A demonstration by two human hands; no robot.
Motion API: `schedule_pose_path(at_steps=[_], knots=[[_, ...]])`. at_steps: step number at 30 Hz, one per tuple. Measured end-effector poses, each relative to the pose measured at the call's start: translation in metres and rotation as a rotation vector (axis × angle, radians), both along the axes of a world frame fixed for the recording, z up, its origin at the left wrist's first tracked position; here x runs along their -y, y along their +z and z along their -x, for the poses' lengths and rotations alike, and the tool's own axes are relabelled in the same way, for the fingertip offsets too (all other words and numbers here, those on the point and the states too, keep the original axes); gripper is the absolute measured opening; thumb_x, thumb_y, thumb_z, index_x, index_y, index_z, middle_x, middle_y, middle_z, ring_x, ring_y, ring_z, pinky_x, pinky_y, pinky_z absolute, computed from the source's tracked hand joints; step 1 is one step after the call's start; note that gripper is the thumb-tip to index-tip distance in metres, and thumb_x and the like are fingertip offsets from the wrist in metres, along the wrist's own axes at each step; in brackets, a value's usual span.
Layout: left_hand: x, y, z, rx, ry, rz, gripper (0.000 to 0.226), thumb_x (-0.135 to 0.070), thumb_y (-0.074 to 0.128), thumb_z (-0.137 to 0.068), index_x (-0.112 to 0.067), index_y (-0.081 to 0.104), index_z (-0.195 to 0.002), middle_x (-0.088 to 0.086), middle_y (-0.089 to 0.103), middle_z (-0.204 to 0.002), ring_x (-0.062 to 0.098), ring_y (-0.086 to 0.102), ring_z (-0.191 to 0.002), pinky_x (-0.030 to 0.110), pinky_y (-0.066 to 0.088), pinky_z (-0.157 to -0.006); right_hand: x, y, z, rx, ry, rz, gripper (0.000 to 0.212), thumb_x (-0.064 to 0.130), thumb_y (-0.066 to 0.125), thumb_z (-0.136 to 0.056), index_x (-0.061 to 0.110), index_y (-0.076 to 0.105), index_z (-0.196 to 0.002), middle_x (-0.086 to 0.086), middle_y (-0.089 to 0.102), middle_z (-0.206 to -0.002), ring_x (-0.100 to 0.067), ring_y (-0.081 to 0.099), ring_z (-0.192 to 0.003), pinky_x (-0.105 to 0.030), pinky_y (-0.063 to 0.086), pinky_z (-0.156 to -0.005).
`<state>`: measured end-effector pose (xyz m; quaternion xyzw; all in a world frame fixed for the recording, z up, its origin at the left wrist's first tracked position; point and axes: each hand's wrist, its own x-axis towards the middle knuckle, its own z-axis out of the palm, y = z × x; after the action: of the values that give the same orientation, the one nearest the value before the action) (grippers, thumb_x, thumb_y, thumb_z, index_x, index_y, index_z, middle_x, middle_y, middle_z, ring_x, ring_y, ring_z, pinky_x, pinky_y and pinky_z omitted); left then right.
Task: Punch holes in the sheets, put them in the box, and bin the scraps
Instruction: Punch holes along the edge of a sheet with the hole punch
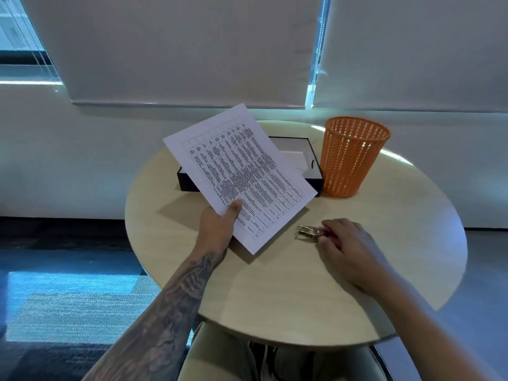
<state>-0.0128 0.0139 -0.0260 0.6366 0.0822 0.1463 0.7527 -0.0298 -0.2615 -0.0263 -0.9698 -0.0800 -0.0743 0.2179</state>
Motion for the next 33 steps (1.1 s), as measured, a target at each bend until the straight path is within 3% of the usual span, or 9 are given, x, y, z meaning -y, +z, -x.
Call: schedule_pose_path(at_steps=[2, 5, 8, 11, 14, 17, 21, 28, 33], knots=[[0.000, 0.000, 0.000, 0.008, 0.041, 0.002, 0.003, -0.025, 0.070, -0.092, -0.025, 0.072, -0.094, -0.006, 0.078, -0.095, 0.017, 0.075, -0.092, 0.038, 0.060, -0.081, -0.013, -0.001, 0.000, 0.001, 0.103, -0.088, 0.033, 0.037, 0.052, -0.099, 0.026, 0.061, -0.129, 0.006, 0.062, -0.123, -0.018, 0.053, -0.114, -0.038, 0.044, -0.098], [-0.001, 0.001, -0.002, 0.011, 0.112, 0.016, 0.001, -0.024, 0.071, -0.092, -0.025, 0.071, -0.092, -0.009, 0.076, -0.092, 0.017, 0.074, -0.091, 0.036, 0.060, -0.079, -0.024, 0.006, -0.002, -0.055, 0.176, -0.348, 0.018, 0.036, 0.051, -0.102, 0.026, 0.066, -0.104, 0.006, 0.066, -0.100, -0.015, 0.059, -0.092, -0.036, 0.048, -0.082], [-0.003, 0.001, -0.002, 0.008, 0.167, 0.024, 0.005, -0.026, 0.070, -0.092, -0.027, 0.068, -0.088, -0.014, 0.073, -0.089, 0.007, 0.071, -0.084, 0.028, 0.057, -0.074, -0.030, 0.023, -0.005, -0.293, 0.134, -0.720, 0.035, 0.039, 0.045, -0.104, 0.017, 0.070, -0.095, -0.001, 0.072, -0.086, -0.020, 0.062, -0.078, -0.031, 0.048, -0.069], [-0.004, 0.001, -0.004, -0.001, 0.174, 0.034, 0.005, -0.026, 0.069, -0.093, -0.027, 0.067, -0.089, -0.015, 0.072, -0.088, 0.005, 0.070, -0.083, 0.024, 0.055, -0.071, -0.032, 0.040, -0.003, -0.623, 0.122, -1.003, 0.053, 0.039, 0.032, -0.108, 0.001, 0.068, -0.107, -0.023, 0.075, -0.097, -0.031, 0.068, -0.081, -0.041, 0.052, -0.073], [-0.004, 0.001, -0.004, -0.004, 0.177, 0.037, 0.003, -0.025, 0.069, -0.093, -0.026, 0.067, -0.091, -0.013, 0.072, -0.088, 0.006, 0.070, -0.082, 0.024, 0.055, -0.069, -0.030, 0.047, -0.001, -0.817, 0.173, -1.120, 0.058, 0.044, 0.029, -0.107, -0.003, 0.063, -0.111, -0.032, 0.071, -0.109, -0.036, 0.070, -0.086, -0.044, 0.054, -0.076], [-0.004, 0.001, -0.003, 0.001, 0.184, 0.033, 0.006, -0.025, 0.069, -0.093, -0.022, 0.067, -0.099, -0.013, 0.072, -0.087, 0.005, 0.070, -0.080, 0.023, 0.056, -0.066, -0.028, 0.047, -0.002, -0.900, 0.211, -1.066, 0.053, 0.045, 0.036, -0.104, -0.001, 0.061, -0.111, -0.034, 0.070, -0.108, -0.038, 0.071, -0.089, -0.046, 0.055, -0.078], [-0.004, 0.000, -0.004, 0.006, 0.180, 0.015, 0.015, -0.025, 0.068, -0.094, -0.018, 0.067, -0.106, -0.011, 0.072, -0.092, 0.008, 0.070, -0.084, 0.024, 0.056, -0.069, -0.029, 0.047, -0.001, -0.912, 0.257, -0.937, 0.037, 0.034, 0.057, -0.095, 0.000, 0.061, -0.107, -0.023, 0.067, -0.087, -0.035, 0.065, -0.075, -0.048, 0.052, -0.074], [-0.005, -0.001, -0.006, -0.012, 0.183, 0.003, 0.012, -0.024, 0.068, -0.094, -0.018, 0.068, -0.104, -0.010, 0.072, -0.092, 0.010, 0.071, -0.086, 0.029, 0.059, -0.075, -0.036, 0.050, 0.001, -0.784, 0.297, -0.584, 0.029, 0.017, 0.054, -0.100, -0.010, 0.066, -0.096, -0.022, 0.069, -0.078, -0.035, 0.063, -0.067, -0.047, 0.055, -0.070], [-0.005, -0.001, -0.006, -0.015, 0.194, -0.009, 0.003, -0.022, 0.068, -0.094, -0.021, 0.068, -0.097, -0.010, 0.072, -0.090, 0.014, 0.071, -0.086, 0.030, 0.059, -0.075, -0.047, 0.053, 0.005, -0.797, 0.296, -0.485, 0.023, 0.017, 0.055, -0.100, -0.002, 0.065, -0.091, -0.019, 0.070, -0.075, -0.032, 0.064, -0.063, -0.042, 0.054, -0.065]])
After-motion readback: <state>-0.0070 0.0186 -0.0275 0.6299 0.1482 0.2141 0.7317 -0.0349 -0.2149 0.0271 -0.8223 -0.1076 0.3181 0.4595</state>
